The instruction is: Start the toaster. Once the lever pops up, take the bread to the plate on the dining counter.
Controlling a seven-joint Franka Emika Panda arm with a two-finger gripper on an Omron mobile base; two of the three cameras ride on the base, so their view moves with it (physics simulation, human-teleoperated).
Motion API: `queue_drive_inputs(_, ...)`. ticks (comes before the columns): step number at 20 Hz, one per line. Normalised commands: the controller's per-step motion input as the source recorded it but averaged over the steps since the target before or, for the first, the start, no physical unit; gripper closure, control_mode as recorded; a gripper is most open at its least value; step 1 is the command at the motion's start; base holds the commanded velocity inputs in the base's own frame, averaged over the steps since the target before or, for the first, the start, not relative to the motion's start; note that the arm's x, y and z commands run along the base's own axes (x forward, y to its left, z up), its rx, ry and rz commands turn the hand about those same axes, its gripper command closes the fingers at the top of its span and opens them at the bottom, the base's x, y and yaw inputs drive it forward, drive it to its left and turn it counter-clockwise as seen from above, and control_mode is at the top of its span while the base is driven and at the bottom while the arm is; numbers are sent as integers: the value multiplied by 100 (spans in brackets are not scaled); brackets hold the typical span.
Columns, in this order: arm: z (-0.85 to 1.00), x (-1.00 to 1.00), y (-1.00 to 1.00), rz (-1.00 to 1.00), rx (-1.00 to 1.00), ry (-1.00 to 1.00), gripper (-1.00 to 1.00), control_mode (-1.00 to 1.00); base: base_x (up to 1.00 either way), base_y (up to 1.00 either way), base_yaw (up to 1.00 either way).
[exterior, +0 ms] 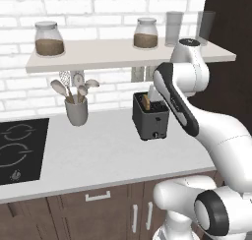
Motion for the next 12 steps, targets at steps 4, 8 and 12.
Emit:
queue_drive_inputs(4,-5,-17,-1,0,0,0,-100,-100,0,0,0)
queue_drive_inputs(8,-38,-68,-19,3,0,-10,-100,-100,0,0,0)
queue_drive_inputs(12,-39,-22,-45,0,1,-11,-100,-100,0,0,0)
